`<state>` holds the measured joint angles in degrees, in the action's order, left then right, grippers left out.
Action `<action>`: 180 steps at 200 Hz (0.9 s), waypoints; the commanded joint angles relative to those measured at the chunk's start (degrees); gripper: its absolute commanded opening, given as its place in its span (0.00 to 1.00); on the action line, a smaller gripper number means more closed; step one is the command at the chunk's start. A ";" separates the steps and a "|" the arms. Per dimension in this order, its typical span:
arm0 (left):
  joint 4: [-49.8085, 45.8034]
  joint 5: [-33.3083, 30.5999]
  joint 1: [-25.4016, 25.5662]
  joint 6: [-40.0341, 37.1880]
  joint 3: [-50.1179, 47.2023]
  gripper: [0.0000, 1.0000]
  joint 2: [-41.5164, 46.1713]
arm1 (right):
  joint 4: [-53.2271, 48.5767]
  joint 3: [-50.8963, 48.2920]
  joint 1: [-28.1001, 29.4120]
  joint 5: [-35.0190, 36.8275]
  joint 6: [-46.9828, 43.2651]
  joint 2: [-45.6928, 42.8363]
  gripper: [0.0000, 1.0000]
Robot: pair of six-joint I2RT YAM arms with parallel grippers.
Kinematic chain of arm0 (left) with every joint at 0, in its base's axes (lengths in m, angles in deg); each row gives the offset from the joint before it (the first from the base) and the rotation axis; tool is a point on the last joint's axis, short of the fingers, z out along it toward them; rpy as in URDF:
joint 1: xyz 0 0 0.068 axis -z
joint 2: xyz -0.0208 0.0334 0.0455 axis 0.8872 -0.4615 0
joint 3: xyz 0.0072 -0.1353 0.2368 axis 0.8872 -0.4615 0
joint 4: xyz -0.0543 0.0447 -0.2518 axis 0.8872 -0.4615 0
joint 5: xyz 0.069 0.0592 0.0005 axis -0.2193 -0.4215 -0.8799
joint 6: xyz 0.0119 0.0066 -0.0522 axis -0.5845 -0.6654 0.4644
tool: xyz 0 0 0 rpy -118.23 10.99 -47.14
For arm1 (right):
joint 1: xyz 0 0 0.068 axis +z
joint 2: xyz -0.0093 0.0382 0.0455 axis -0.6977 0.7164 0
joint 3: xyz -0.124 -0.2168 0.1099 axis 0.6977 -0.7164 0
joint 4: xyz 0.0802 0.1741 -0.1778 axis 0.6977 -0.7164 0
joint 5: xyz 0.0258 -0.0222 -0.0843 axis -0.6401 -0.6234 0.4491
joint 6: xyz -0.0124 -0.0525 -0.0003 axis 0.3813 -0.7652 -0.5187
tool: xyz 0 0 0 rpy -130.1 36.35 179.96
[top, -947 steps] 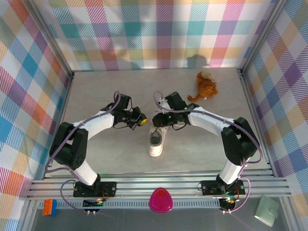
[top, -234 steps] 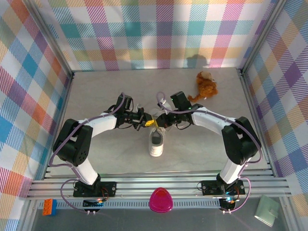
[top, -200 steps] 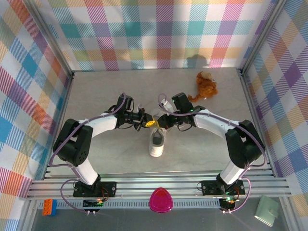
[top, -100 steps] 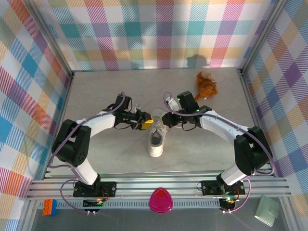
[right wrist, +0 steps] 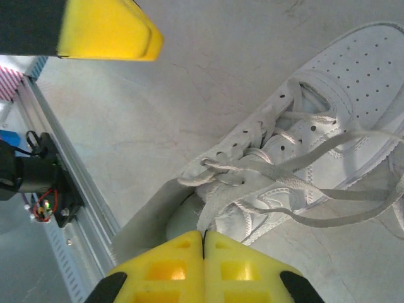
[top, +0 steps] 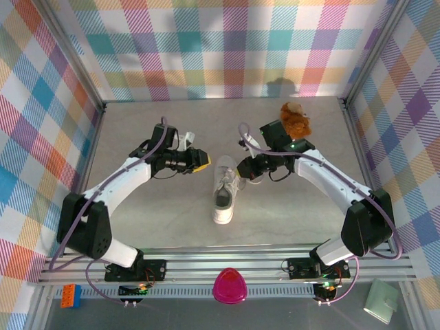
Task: Tie the shoes
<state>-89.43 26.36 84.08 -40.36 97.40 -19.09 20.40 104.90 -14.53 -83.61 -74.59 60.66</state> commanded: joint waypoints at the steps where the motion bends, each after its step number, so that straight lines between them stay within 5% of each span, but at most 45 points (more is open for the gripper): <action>1: 3.33 -5.00 3.48 -11.07 1.09 0.29 4.02 | -3.88 2.82 -0.36 -3.02 1.21 -1.84 0.00; 53: 12.95 -14.07 14.27 -21.65 -4.25 0.45 7.38 | 2.71 2.82 -0.45 -1.80 16.54 -2.01 0.00; 180: 16.31 -12.40 17.81 -23.32 -1.29 0.45 -1.85 | 3.70 3.89 -0.45 -0.59 23.45 -2.02 0.00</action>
<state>-75.77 13.02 101.17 -62.13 94.16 -19.70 23.02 106.75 -14.66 -84.09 -52.99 59.90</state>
